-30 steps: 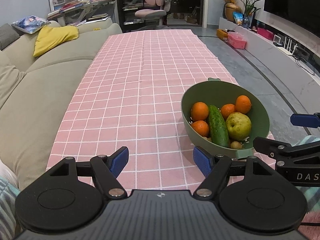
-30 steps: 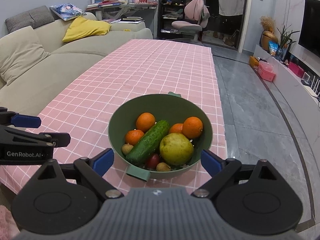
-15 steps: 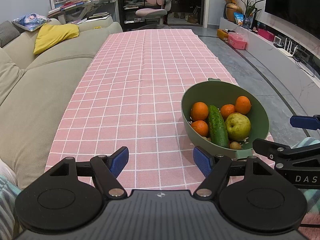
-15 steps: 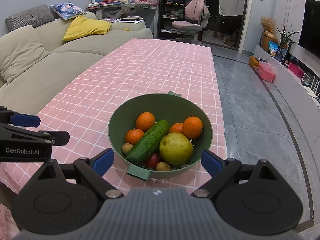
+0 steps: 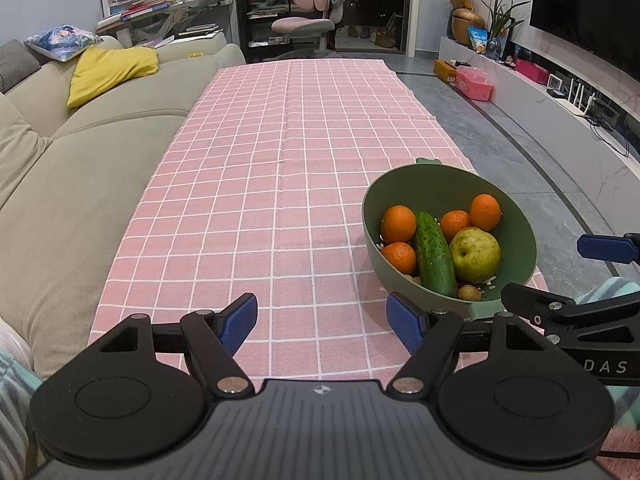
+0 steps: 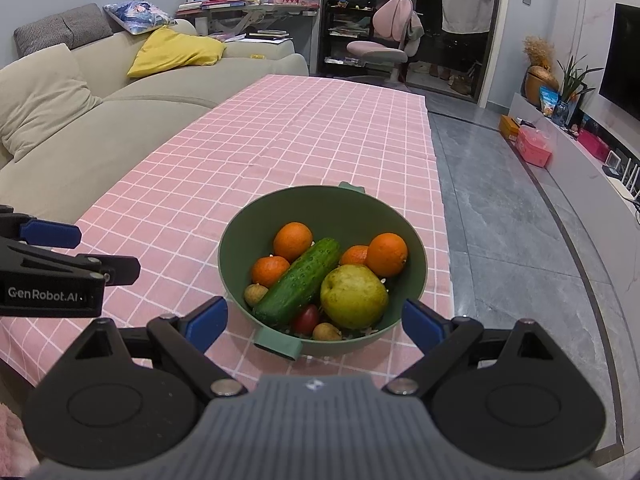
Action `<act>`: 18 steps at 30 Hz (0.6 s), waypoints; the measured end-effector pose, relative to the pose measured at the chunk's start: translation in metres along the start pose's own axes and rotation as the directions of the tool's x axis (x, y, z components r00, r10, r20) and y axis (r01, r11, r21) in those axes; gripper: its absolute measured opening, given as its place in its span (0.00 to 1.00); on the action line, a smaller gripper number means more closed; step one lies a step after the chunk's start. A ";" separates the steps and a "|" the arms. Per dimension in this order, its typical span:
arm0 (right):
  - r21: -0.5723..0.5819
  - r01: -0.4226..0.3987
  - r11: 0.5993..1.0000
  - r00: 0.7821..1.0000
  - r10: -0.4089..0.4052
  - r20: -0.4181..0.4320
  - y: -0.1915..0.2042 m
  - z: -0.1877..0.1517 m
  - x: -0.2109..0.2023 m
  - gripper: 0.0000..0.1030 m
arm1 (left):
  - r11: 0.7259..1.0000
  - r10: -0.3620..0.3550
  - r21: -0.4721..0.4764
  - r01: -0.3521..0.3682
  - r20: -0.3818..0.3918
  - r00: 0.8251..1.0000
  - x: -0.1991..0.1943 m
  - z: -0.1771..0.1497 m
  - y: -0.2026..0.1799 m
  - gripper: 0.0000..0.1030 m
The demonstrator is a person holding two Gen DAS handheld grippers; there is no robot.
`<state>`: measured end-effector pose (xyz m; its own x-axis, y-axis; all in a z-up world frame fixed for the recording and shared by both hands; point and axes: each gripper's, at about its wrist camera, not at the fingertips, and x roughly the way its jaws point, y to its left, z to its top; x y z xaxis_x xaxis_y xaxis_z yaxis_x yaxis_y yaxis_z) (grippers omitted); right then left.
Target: Organize fruits
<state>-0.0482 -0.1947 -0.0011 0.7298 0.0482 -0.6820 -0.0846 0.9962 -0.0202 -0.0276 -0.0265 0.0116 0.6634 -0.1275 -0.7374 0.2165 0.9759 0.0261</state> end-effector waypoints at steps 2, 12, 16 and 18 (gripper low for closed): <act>-0.001 -0.001 1.000 1.000 0.001 -0.002 0.000 0.000 0.000 0.88 | 1.000 0.000 0.000 0.000 0.000 1.000 0.000 0.000 0.000 0.84; -0.006 -0.005 1.000 1.000 0.004 -0.009 0.000 0.000 0.001 0.88 | 1.000 -0.002 -0.007 0.002 0.000 1.000 -0.002 0.001 -0.001 0.84; -0.011 -0.004 1.000 1.000 0.004 -0.011 0.000 0.001 0.002 0.88 | 1.000 -0.002 -0.008 0.002 0.000 1.000 -0.003 0.001 -0.002 0.84; -0.012 -0.004 1.000 1.000 0.004 -0.012 0.000 0.001 0.002 0.88 | 1.000 -0.003 -0.010 0.003 0.000 1.000 -0.003 0.001 -0.002 0.84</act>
<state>-0.0463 -0.1943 -0.0021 0.7209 0.0515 -0.6911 -0.0961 0.9950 -0.0261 -0.0288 -0.0280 0.0146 0.6631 -0.1301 -0.7372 0.2111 0.9773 0.0173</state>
